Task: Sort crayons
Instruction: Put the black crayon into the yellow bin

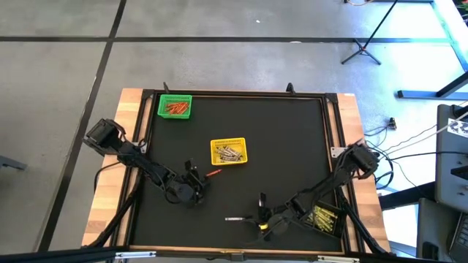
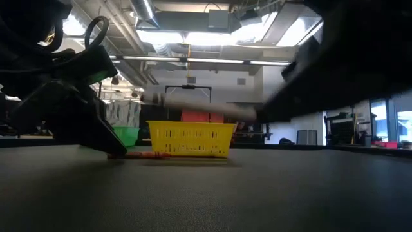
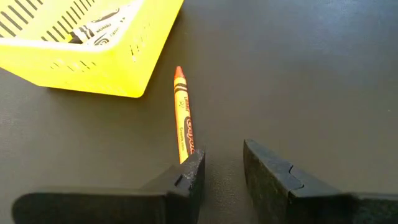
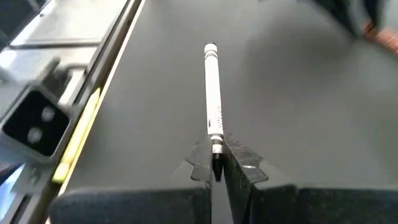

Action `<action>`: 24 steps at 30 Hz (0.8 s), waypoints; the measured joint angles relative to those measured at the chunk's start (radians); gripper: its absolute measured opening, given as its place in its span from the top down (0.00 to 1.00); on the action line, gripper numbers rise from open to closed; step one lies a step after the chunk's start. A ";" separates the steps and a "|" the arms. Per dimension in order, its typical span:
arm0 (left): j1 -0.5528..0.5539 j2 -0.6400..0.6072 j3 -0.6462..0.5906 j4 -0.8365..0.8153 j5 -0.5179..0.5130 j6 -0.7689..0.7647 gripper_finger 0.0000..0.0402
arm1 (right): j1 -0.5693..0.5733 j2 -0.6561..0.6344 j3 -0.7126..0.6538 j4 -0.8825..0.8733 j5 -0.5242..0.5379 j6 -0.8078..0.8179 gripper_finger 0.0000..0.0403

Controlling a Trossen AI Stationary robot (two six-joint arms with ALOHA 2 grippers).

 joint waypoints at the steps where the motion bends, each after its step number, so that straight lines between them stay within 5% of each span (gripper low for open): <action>1: 0.000 0.000 0.000 0.000 0.000 0.000 0.77 | -0.005 -0.011 0.000 -0.001 0.015 -0.012 0.96; 15: 0.000 0.000 0.000 -0.035 -0.013 0.000 0.77 | -0.225 -0.151 0.001 -0.020 0.171 -0.254 0.96; 24: 0.000 0.000 0.000 -0.036 -0.005 0.000 0.77 | -0.482 -0.151 0.001 -0.087 -0.001 -0.265 0.96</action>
